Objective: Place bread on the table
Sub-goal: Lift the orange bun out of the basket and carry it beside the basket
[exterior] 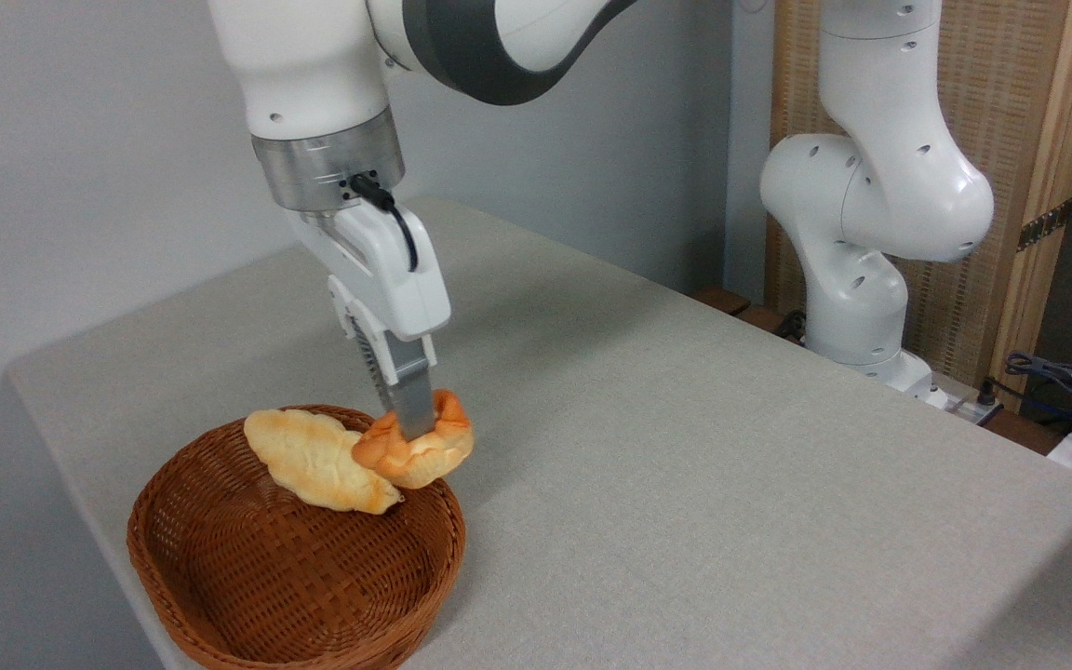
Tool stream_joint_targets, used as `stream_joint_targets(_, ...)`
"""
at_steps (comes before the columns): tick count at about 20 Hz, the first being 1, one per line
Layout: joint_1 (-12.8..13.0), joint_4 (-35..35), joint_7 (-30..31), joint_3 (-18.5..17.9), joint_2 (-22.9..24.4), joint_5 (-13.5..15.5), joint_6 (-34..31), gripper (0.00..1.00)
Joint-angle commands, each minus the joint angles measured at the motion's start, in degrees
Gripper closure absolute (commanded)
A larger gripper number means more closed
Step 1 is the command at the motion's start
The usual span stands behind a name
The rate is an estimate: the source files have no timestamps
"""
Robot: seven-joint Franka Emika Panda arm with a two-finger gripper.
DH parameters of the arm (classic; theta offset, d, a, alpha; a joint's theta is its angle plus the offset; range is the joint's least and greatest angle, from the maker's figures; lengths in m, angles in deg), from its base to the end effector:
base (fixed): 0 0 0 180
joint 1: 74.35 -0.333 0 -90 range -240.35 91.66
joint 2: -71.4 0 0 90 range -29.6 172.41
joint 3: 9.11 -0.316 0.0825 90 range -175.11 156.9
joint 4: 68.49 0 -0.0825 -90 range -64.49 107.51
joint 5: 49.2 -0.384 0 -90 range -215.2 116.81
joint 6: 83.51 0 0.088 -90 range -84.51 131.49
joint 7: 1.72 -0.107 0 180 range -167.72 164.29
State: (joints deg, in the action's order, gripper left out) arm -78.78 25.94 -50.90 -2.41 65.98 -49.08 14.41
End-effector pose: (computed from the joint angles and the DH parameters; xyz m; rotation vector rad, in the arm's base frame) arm 0.5883 -0.0209 0.5459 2.8078 -1.3517 -0.0391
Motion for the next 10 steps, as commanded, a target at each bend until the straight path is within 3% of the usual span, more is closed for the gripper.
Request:
stream_joint_targets(1,0.4,4.7,-0.2,-0.8,3.1,2.6,-2.6,0.6)
stream_joint_targets(2,0.4,6.6,-0.2,-0.8,4.1,2.7,-2.6,0.44)
stream_joint_targets(3,0.4,8.3,-0.3,-0.9,5.0,2.6,-2.4,0.17)
stream_joint_targets(6,0.5,11.5,-0.4,-0.8,6.5,2.6,-2.1,0.02)
stream_joint_targets(10,0.7,13.0,-0.5,-0.6,6.7,2.6,-2.6,0.0)
